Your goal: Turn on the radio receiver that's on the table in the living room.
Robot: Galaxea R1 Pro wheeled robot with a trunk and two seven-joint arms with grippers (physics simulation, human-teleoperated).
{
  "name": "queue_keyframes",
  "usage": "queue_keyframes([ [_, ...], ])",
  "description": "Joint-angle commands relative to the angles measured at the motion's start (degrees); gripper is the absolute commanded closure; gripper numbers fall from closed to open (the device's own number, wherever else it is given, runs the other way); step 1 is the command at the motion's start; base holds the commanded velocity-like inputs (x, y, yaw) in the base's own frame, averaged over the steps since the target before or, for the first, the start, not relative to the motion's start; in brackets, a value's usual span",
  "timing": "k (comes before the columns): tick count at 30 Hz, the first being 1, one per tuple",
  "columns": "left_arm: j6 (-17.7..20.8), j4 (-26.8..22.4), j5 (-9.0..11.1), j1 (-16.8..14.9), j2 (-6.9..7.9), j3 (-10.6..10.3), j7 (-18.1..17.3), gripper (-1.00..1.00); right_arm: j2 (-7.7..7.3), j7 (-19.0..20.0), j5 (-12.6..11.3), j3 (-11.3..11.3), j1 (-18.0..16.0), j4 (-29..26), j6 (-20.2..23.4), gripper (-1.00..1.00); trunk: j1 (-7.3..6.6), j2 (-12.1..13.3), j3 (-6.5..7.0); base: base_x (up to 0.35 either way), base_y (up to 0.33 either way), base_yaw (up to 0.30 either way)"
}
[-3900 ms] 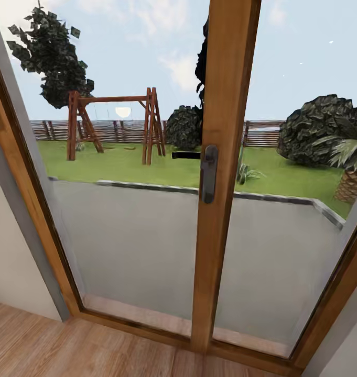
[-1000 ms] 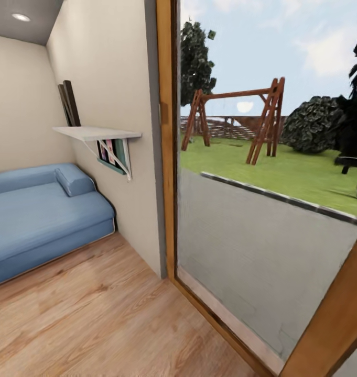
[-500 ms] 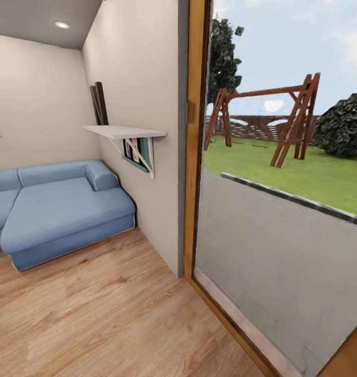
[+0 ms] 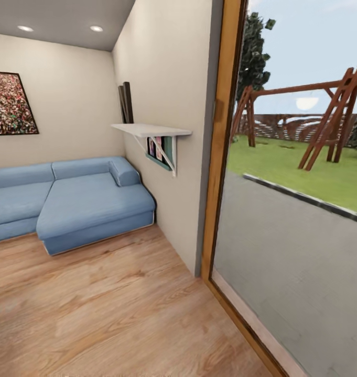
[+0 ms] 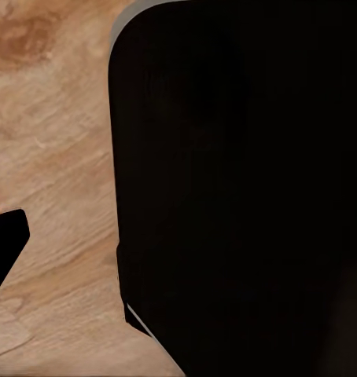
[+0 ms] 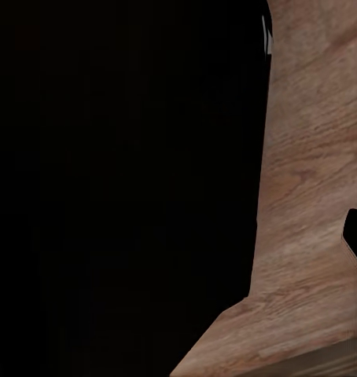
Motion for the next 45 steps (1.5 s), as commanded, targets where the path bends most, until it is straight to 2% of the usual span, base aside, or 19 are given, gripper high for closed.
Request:
queue_keyframes([
  [1, 0.0, 0.0, 0.0, 0.0, 0.0, 0.01, 0.0, -1.0, 0.0, -0.01, -0.01, -0.03, 0.0, 0.0, 0.0, -1.0, 0.0, 0.0, -0.04, 0.0, 0.0, 0.27],
  [45, 0.0, 0.0, 0.0, 0.0, 0.0, 0.01, -0.01, -1.0, 0.0, 0.03, -0.15, -0.22, 0.0, 0.0, -0.09, -1.0, 0.0, 0.0, -1.63, 0.0, 0.0, 0.27],
])
